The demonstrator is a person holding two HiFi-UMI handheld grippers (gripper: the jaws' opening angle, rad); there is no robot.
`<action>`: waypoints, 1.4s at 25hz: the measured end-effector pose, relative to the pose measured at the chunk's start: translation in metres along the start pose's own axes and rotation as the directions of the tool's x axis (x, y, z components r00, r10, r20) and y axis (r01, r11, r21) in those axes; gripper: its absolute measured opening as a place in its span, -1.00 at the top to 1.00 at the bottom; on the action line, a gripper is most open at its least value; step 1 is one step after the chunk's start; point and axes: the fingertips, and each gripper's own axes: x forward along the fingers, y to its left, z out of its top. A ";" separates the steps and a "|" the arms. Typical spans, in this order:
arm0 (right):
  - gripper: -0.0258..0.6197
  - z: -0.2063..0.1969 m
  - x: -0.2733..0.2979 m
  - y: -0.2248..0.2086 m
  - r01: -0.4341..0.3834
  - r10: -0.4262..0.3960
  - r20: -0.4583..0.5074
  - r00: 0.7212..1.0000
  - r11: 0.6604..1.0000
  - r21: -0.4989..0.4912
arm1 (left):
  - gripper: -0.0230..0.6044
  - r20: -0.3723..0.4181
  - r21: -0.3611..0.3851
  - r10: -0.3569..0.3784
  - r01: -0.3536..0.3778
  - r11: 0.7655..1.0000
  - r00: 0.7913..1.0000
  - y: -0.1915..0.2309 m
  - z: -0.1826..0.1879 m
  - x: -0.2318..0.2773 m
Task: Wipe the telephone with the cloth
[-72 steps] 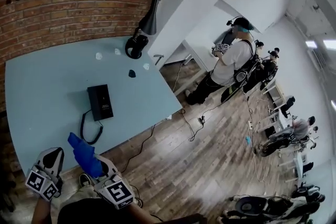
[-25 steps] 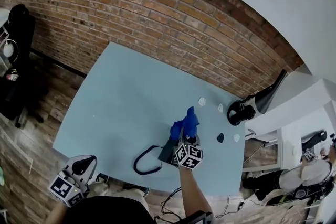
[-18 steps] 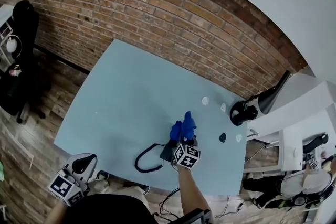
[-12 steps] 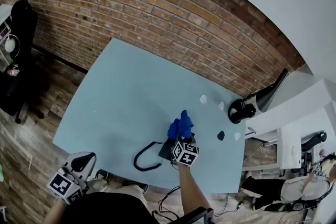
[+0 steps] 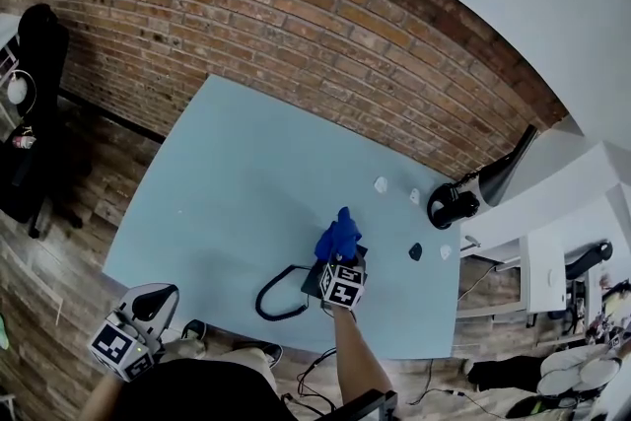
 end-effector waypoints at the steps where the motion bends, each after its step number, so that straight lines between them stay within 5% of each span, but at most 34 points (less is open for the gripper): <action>1: 0.63 -0.001 -0.001 0.001 0.001 -0.001 -0.003 1.000 1.000 0.004 | 0.89 0.001 -0.001 -0.001 0.001 1.000 1.000 0.002 0.000 -0.002; 35: 0.63 -0.080 -0.053 0.045 0.013 -0.001 -0.130 0.992 0.996 0.088 | 0.89 -0.037 0.002 -0.072 0.072 0.997 0.997 0.021 -0.006 -0.017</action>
